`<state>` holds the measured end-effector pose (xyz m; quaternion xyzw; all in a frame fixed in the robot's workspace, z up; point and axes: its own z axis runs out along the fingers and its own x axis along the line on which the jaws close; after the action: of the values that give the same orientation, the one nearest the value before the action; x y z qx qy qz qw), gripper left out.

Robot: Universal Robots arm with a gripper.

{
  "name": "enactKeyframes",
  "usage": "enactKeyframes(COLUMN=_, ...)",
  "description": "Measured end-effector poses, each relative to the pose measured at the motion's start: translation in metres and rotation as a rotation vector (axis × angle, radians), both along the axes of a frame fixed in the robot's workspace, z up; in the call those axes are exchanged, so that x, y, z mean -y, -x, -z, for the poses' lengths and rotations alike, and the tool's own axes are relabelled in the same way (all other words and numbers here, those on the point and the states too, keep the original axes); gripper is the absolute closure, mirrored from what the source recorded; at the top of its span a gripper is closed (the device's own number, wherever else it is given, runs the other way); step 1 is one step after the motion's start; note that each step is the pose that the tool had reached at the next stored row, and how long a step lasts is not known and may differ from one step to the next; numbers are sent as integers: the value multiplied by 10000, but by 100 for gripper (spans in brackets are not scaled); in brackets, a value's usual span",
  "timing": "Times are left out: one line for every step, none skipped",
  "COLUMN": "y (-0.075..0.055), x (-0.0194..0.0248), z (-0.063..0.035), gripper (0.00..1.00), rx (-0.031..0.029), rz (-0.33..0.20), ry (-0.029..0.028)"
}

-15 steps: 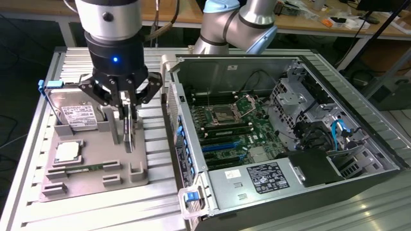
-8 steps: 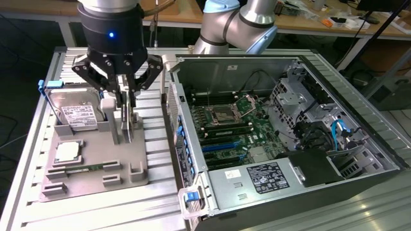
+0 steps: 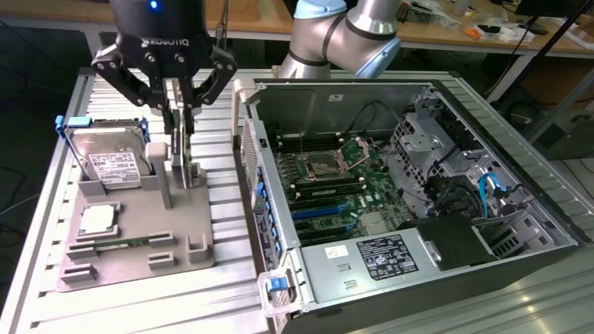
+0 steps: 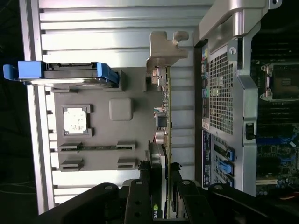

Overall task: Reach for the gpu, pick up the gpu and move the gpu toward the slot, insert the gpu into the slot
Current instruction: 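Pick up the gpu and move the gpu toward the slot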

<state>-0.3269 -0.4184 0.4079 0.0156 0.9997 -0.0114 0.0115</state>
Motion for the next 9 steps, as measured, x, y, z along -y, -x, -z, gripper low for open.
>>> enactKeyframes(y=0, x=0, z=-38, gripper=73, rx=0, rz=0, ry=0)
enactKeyframes(y=0, x=0, z=-83, gripper=73, rx=-1, rz=0, ry=0)
enactKeyframes(y=0, x=0, z=-120, gripper=73, rx=-1, rz=0, ry=0)
enactKeyframes(y=0, x=0, z=-133, gripper=73, rx=-1, rz=0, ry=0)
enactKeyframes(y=-4, x=0, z=-132, gripper=73, rx=-2, rz=-1, ry=-2)
enactKeyframes(y=-22, x=0, z=-133, gripper=73, rx=-19, rz=0, ry=-2)
enactKeyframes(y=-45, x=0, z=-133, gripper=73, rx=-40, rz=0, ry=-5)
enactKeyframes(y=-73, x=1, z=-132, gripper=73, rx=-62, rz=0, ry=-13)
enactKeyframes(y=-101, x=1, z=-132, gripper=73, rx=-86, rz=1, ry=-24)
